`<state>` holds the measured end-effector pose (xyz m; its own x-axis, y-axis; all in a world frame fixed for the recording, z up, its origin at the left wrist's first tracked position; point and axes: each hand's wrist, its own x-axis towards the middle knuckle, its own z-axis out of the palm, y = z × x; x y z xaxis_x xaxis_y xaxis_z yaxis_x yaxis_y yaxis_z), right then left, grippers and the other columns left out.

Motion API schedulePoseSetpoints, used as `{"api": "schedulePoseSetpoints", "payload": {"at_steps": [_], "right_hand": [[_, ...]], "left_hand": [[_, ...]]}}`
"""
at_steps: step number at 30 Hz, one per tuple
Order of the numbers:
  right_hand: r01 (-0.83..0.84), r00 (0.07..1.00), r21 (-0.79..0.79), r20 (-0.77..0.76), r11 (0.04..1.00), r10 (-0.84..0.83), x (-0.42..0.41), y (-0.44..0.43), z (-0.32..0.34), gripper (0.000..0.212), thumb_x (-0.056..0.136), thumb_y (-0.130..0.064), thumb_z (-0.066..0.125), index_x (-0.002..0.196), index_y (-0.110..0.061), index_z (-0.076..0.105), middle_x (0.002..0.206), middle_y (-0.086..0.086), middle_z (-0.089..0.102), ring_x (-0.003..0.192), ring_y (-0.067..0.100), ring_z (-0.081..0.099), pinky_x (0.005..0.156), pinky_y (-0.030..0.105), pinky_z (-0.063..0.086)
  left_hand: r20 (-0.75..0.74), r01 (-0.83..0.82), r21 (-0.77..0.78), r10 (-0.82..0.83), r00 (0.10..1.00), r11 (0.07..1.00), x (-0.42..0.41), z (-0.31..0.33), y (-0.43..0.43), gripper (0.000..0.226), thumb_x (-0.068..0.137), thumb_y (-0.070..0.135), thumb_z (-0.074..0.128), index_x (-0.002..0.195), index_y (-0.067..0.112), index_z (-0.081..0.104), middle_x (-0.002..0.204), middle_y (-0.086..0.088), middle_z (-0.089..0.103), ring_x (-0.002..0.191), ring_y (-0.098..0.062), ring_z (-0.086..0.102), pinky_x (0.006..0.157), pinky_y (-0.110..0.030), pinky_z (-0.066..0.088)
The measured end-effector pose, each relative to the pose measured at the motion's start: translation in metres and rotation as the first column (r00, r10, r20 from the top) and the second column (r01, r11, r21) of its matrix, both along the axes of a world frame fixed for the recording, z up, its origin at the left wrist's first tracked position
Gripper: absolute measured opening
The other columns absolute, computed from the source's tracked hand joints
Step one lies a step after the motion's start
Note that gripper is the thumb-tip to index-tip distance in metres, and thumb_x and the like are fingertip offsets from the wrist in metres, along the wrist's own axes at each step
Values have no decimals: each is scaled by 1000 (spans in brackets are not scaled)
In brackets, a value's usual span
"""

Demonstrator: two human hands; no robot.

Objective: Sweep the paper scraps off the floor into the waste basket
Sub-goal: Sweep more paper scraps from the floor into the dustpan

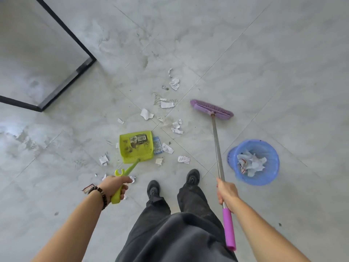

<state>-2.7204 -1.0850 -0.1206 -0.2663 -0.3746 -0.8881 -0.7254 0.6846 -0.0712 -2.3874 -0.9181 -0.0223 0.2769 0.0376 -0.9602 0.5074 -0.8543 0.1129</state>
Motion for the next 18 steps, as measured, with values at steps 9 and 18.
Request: {"api": "schedulePoseSetpoints", "payload": {"at_steps": [9, 18], "right_hand": [[-107, 975, -174, 176, 979, 137, 124, -73, -21, 47, 84, -46, 43, 66, -7, 62, 42, 9, 54, 42, 26, 52, 59, 40, 51], [-231, 948, -119, 195, 966, 251, 237, -125, -81, 33, 97, -30, 34, 84, -4, 51, 62, 11, 47, 40, 17, 40, 38, 20, 35]], "left_hand": [[277, 357, 137, -382, 882, 924, 28, -12, 16, 13, 80, -6, 56, 92, -9, 60, 59, -10, 45, 45, -24, 43, 43, -26, 41], [320, 422, 124, -439, 840, 898, 45, -24, 20, 6, 77, -2, 57, 83, -3, 60, 56, -10, 44, 43, -25, 42, 44, -26, 37]]}}
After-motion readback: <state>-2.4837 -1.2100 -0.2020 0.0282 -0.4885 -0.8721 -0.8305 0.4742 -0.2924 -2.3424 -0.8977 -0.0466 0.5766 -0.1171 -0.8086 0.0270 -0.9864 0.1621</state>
